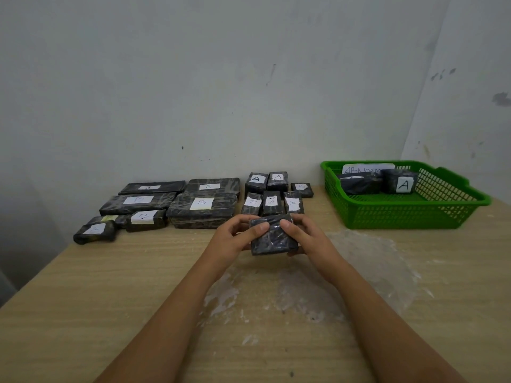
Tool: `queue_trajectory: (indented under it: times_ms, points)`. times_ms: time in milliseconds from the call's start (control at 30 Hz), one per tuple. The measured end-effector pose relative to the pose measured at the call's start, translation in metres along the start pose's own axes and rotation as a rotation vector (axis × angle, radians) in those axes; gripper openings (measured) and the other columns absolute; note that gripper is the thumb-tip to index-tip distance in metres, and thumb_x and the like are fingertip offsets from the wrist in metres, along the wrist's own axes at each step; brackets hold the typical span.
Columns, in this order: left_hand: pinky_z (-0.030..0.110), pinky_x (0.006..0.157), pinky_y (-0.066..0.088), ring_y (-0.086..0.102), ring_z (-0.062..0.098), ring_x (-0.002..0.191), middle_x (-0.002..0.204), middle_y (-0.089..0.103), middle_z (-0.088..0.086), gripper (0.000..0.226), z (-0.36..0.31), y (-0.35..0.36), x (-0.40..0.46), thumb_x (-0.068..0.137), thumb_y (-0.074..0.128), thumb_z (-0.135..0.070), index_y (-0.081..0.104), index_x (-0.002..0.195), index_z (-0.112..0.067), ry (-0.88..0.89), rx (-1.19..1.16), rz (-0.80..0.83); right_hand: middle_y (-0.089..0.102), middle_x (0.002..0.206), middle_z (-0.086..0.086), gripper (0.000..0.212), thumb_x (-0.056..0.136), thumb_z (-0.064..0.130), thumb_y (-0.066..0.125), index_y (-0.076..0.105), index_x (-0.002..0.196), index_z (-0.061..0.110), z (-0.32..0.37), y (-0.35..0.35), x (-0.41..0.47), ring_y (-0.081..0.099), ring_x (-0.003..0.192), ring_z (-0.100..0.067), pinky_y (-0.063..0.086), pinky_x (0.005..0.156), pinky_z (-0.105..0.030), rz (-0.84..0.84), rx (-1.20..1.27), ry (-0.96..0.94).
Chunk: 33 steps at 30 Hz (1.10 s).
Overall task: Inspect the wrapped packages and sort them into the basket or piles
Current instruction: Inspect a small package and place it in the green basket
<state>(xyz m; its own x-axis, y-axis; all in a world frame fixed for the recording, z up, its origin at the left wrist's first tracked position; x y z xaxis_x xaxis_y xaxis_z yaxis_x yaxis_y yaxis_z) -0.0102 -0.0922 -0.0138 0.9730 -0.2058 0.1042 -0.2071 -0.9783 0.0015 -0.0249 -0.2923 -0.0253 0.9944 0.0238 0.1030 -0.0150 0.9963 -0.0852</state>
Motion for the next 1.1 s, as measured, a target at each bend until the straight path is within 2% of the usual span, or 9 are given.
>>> queue_trajectory:
  times_ms: [67, 200, 300, 433, 600, 733, 833, 967, 1100]
  points:
    - [0.032, 0.08, 0.06, 0.074, 0.025, 0.102, 0.113, 0.073, 0.014, 0.046, -0.0003, 0.0003, 0.0002, 0.071, 0.082, -0.044, 0.074, 0.108, -0.016, 0.001, 0.0, -0.004, 0.071, 0.116, -0.006, 0.064, 0.081, 0.057, 0.075, 0.058, 0.129, 0.02, 0.0011, 0.0001, -0.0005, 0.074, 0.096, -0.016, 0.059, 0.067, -0.033, 0.023, 0.034, -0.009]
    - [0.033, 0.077, 0.059, 0.074, 0.024, 0.1, 0.112, 0.073, 0.015, 0.05, -0.0023, 0.0007, -0.001, 0.073, 0.081, -0.045, 0.072, 0.11, -0.012, -0.009, -0.022, 0.005, 0.075, 0.111, 0.0, 0.059, 0.082, 0.046, 0.077, 0.058, 0.131, 0.019, 0.0012, -0.0009, -0.0016, 0.074, 0.094, -0.015, 0.058, 0.066, -0.03, 0.072, 0.059, -0.023]
    - [0.035, 0.079, 0.06, 0.074, 0.025, 0.101, 0.116, 0.072, 0.017, 0.05, -0.0043, 0.0013, -0.0024, 0.075, 0.08, -0.041, 0.07, 0.114, -0.012, -0.023, -0.055, 0.027, 0.076, 0.111, -0.004, 0.058, 0.084, 0.041, 0.079, 0.059, 0.132, 0.015, 0.001, -0.0008, -0.0012, 0.075, 0.092, -0.018, 0.057, 0.067, -0.03, 0.04, 0.086, -0.042]
    - [0.038, 0.084, 0.061, 0.072, 0.027, 0.108, 0.124, 0.068, 0.017, 0.056, -0.0056, 0.0013, -0.0046, 0.075, 0.081, -0.033, 0.066, 0.125, -0.012, -0.052, -0.129, 0.081, 0.077, 0.105, -0.004, 0.054, 0.083, 0.045, 0.08, 0.065, 0.125, 0.015, 0.0003, -0.0007, 0.0021, 0.074, 0.092, -0.021, 0.059, 0.069, -0.035, 0.008, 0.11, -0.029]
    - [0.035, 0.08, 0.061, 0.074, 0.026, 0.1, 0.122, 0.069, 0.021, 0.056, -0.0055, 0.0038, -0.003, 0.073, 0.081, -0.031, 0.067, 0.123, -0.009, -0.047, -0.142, 0.034, 0.074, 0.114, -0.006, 0.057, 0.08, 0.051, 0.076, 0.065, 0.126, 0.019, -0.0014, -0.0017, 0.0033, 0.074, 0.097, -0.02, 0.06, 0.072, -0.035, 0.058, 0.099, 0.002]
    - [0.043, 0.086, 0.062, 0.073, 0.033, 0.105, 0.12, 0.071, 0.019, 0.058, -0.0028, 0.0023, -0.0011, 0.073, 0.081, -0.034, 0.067, 0.122, -0.009, -0.05, -0.125, 0.009, 0.075, 0.112, -0.005, 0.063, 0.074, 0.046, 0.079, 0.063, 0.128, 0.016, -0.001, -0.0014, 0.0023, 0.073, 0.097, -0.023, 0.058, 0.07, -0.035, 0.081, 0.118, -0.001]
    - [0.041, 0.084, 0.062, 0.073, 0.029, 0.103, 0.12, 0.071, 0.018, 0.058, -0.0026, 0.0022, -0.0007, 0.074, 0.081, -0.035, 0.066, 0.124, -0.009, -0.047, -0.111, 0.025, 0.076, 0.11, -0.007, 0.062, 0.074, 0.043, 0.081, 0.064, 0.126, 0.014, -0.0009, -0.0031, 0.003, 0.074, 0.096, -0.025, 0.058, 0.07, -0.037, 0.078, 0.138, -0.005]
    - [0.037, 0.082, 0.062, 0.073, 0.025, 0.1, 0.123, 0.068, 0.021, 0.041, -0.0022, 0.0, -0.0006, 0.087, 0.077, -0.019, 0.065, 0.124, -0.009, -0.065, -0.114, 0.066, 0.075, 0.111, -0.007, 0.057, 0.076, 0.038, 0.078, 0.063, 0.126, 0.014, -0.0012, -0.0019, 0.0028, 0.074, 0.095, -0.025, 0.059, 0.07, -0.036, 0.085, 0.136, 0.011]
    - [0.041, 0.086, 0.062, 0.072, 0.028, 0.101, 0.126, 0.066, 0.021, 0.049, -0.0021, 0.0004, -0.0005, 0.081, 0.081, -0.018, 0.064, 0.126, -0.01, -0.07, -0.117, 0.056, 0.074, 0.113, -0.007, 0.06, 0.079, 0.043, 0.076, 0.061, 0.129, 0.014, -0.001, -0.0018, 0.002, 0.074, 0.094, -0.025, 0.059, 0.071, -0.036, 0.082, 0.103, 0.012]
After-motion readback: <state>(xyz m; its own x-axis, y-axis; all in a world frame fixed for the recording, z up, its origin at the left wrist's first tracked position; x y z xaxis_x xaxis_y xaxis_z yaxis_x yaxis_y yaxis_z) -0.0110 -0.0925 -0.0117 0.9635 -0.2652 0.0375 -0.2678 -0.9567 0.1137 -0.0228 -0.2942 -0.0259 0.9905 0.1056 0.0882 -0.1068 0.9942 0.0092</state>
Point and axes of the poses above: each hand's wrist, its own x-axis towards the middle knuckle, its own y-axis out of the palm, z = x × y, the point moved 1 cm from there along x, towards the middle knuckle
